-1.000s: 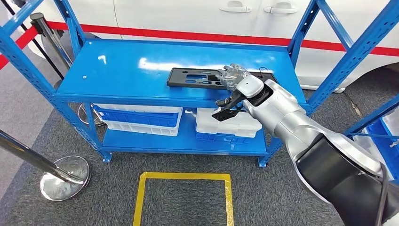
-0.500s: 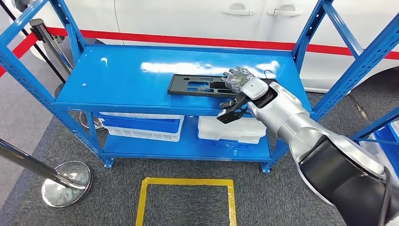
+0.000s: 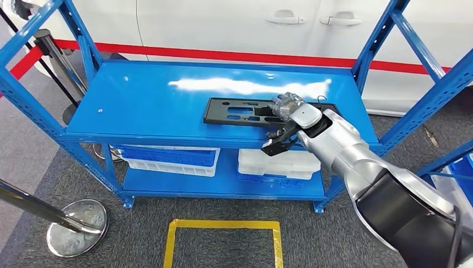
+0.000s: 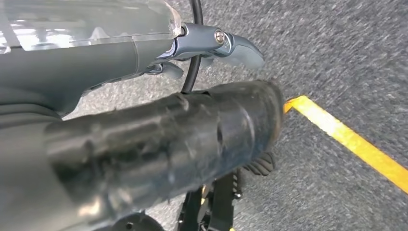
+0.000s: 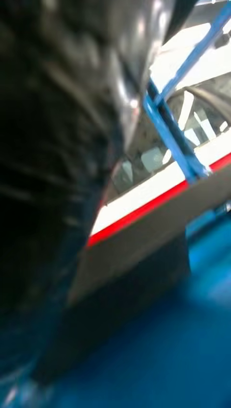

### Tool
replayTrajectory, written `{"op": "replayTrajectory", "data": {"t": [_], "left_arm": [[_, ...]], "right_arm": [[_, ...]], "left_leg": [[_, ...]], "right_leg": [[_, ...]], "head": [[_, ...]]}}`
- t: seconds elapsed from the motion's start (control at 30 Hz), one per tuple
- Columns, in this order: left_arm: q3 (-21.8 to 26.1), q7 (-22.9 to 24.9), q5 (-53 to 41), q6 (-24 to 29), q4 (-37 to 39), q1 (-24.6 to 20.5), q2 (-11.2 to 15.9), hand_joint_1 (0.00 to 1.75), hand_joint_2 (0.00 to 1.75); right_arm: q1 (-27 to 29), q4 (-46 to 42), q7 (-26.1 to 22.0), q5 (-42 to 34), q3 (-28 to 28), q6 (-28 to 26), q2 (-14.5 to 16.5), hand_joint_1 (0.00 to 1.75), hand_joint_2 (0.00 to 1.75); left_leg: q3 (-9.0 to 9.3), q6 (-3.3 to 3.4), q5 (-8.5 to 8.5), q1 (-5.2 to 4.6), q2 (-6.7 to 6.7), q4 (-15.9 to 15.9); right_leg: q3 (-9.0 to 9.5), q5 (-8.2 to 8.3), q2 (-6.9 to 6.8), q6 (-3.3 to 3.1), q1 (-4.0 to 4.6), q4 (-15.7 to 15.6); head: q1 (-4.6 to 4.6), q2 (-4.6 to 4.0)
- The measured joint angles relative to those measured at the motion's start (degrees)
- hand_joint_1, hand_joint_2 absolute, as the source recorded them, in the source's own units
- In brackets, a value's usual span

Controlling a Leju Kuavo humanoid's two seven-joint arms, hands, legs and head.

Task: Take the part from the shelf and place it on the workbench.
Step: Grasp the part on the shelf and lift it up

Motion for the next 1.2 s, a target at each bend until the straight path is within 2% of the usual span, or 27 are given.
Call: {"op": "replayTrajectory", "data": {"t": [0.27, 0.47, 0.8, 0.93, 1.07, 1.2], "left_arm": [[0.19, -0.49, 0.17, -0.26, 0.0, -0.22, 0.02, 0.0, 0.0], [0.2, -0.74, 0.17, -0.18, -0.01, -0.28, 0.02, 0.0, 0.0], [0.39, -2.05, 0.09, -0.55, 0.0, -0.25, 0.02, 0.0, 0.0], [0.62, -2.28, -0.23, -0.61, 0.0, -0.25, 0.02, 0.0, 0.0], [0.66, -2.28, -0.64, -0.49, -0.01, -0.23, 0.03, 0.0, 0.0], [0.67, -2.69, -0.99, -0.53, 0.0, -0.22, 0.07, 0.0, 0.0]], "right_arm": [[0.92, 0.45, -1.34, 0.08, -0.14, 0.08, -0.55, 0.0, 0.0], [0.97, 0.56, -1.42, 0.08, -0.37, 0.14, -0.69, 0.0, 0.0], [0.88, 0.47, -2.73, 0.19, -0.74, -0.52, -0.82, 0.0, 0.0], [1.42, 0.41, -3.44, 0.82, -0.75, -1.92, -1.14, 0.0, 1.75], [2.12, 0.33, -3.5, 1.32, -0.75, -3.43, -1.46, 0.0, 0.0], [2.57, 0.33, -3.51, 1.67, -0.75, -3.9, -1.74, 0.0, 0.0]], "left_leg": [[0.04, 0.76, -0.4, -0.22, -0.09, -0.1], [0.05, 1.09, -0.3, -0.29, -0.03, -0.08], [0.31, 1.11, -0.2, -0.22, 0.03, -0.26], [0.38, 1.1, -0.19, -0.2, 0.06, -0.32], [0.42, 1.08, -0.18, -0.18, 0.08, -0.39], [0.45, 1.05, -0.16, -0.18, 0.09, -0.44]], "right_leg": [[0.53, -0.3, -0.03, -0.34, -0.05, -1.01], [0.52, -0.16, -0.04, 1.13, -0.16, -1.06], [0.52, -0.14, -0.02, 1.29, -0.13, -0.89], [0.53, -0.15, -0.02, 1.28, -0.1, -0.88], [0.52, -0.15, -0.01, 1.27, -0.07, -0.87], [0.52, -0.16, -0.01, 1.26, -0.07, -0.87]], "head": [[0.03, 0.0], [0.02, 0.0], [0.01, 0.0], [0.01, 0.0], [0.01, 0.0], [0.01, 0.0]]}}
